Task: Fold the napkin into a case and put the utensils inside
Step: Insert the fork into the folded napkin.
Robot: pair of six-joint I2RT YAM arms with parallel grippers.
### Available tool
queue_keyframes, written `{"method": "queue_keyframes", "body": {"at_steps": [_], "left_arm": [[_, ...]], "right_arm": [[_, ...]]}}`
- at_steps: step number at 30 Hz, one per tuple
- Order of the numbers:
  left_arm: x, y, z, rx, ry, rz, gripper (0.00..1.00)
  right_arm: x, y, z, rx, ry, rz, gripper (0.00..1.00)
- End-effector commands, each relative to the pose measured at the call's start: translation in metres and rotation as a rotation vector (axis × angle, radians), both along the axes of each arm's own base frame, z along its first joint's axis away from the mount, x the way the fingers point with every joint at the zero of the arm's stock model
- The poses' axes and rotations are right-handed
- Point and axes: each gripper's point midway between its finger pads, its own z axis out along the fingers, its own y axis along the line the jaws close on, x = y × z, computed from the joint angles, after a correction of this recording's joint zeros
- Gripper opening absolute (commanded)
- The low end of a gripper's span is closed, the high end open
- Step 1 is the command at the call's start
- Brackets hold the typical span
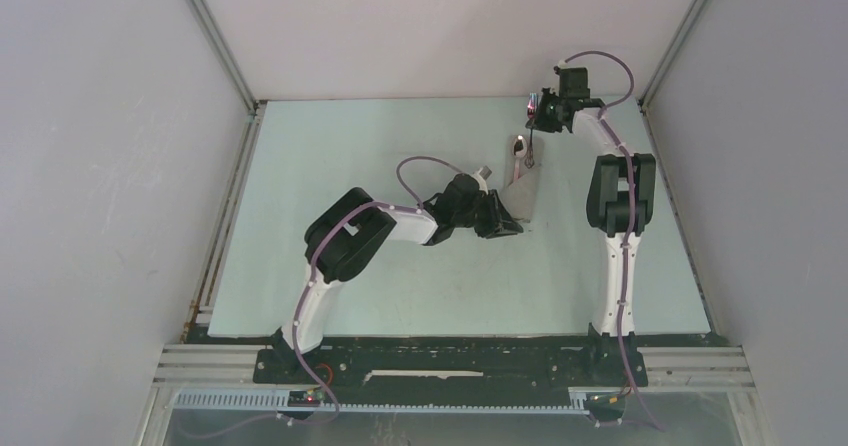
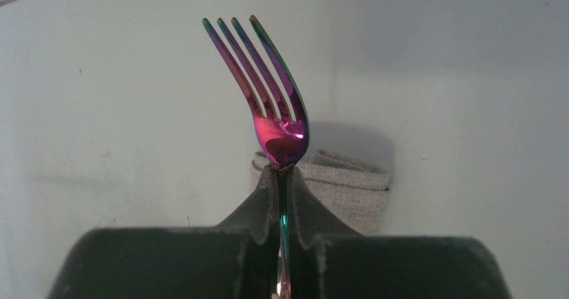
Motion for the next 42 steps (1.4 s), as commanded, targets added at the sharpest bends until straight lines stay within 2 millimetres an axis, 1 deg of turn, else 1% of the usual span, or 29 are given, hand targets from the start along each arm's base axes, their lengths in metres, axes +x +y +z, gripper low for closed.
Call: {"method": "queue_keyframes", "body": {"at_steps": [1,4,7,13,16,21,25,30,33,37,42], "left_arm": [[0.0,-0.005,0.049,-0.096,-0.064,-0.016,0.29],[-0.001,-0.004,0.048,-0.097,-0.062,-0.016,0.29],[-0.002,-0.004,0.049,-0.11,-0.055,-0.014,0.29],[-0.003,-0.004,0.049,-0.117,-0.049,-0.013,0.29],[-0.002,-0.004,0.05,-0.118,-0.05,-0.013,0.29],[-0.001,-0.005,0.043,-0.116,-0.033,-0.013,0.29],[0.004,-0.007,0.033,-0.131,0.005,0.002,0.28],[0.011,-0.007,0.029,-0.156,0.035,0.023,0.28],[0.012,-0.009,0.026,-0.158,0.044,0.017,0.28],[0.012,-0.011,0.017,-0.161,0.077,0.019,0.28],[0.012,-0.01,0.012,-0.155,0.085,0.024,0.28]], "right_arm": [[0.001,0.008,0.007,0.041,0.011,-0.009,0.0],[0.004,0.01,0.009,0.04,0.0,-0.008,0.0],[0.004,0.009,0.006,0.044,0.009,-0.018,0.0],[0.001,0.019,-0.007,0.063,0.035,-0.011,0.03],[0.0,0.02,-0.011,0.071,0.033,-0.012,0.03],[-0.004,0.016,-0.006,0.077,0.024,-0.019,0.03],[-0.01,0.013,-0.004,0.089,0.024,-0.026,0.03],[-0.018,0.01,0.001,0.096,0.004,-0.032,0.03],[-0.024,0.01,-0.002,0.101,0.007,-0.029,0.03],[-0.032,0.011,0.002,0.108,-0.012,-0.023,0.03],[-0.041,0.006,0.005,0.103,-0.02,-0.031,0.03]]}}
